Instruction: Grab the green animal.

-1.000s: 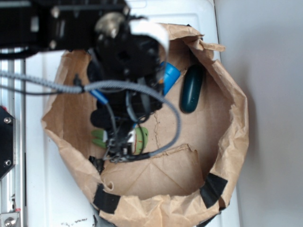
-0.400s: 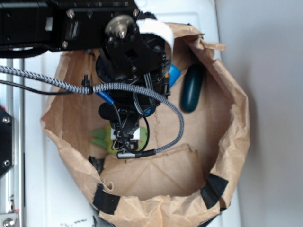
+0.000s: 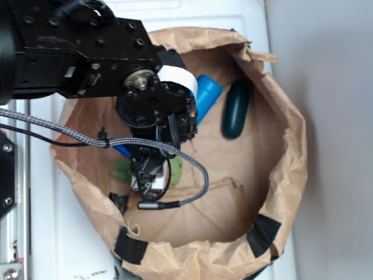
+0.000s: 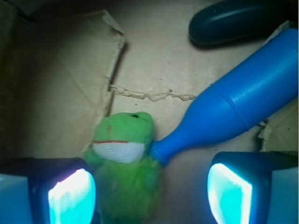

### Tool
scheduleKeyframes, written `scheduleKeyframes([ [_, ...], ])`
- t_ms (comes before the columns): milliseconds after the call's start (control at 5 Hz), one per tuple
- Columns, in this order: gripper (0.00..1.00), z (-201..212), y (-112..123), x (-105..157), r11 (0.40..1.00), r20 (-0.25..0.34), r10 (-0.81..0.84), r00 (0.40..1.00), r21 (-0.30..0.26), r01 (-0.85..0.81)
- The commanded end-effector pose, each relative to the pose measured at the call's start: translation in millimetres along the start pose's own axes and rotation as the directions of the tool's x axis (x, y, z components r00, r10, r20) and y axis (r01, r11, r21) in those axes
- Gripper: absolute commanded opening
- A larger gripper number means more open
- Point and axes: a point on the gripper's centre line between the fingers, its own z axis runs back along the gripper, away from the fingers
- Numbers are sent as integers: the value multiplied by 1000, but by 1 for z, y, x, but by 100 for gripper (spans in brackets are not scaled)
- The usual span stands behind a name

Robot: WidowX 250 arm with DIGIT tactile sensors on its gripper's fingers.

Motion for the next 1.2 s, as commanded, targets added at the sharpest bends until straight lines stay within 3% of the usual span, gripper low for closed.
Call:
scheduleKeyframes([
  [0, 100, -35, -4, 1, 998, 17, -8, 1000, 61, 7],
  [600, 100, -51, -7, -25, 993, 13, 17, 1000, 112, -19],
  [800, 0, -46, -8, -30, 993, 19, 42, 999, 109, -44],
  [1000, 0, -33, -6, -33, 995, 37, 53, 998, 83, -56],
])
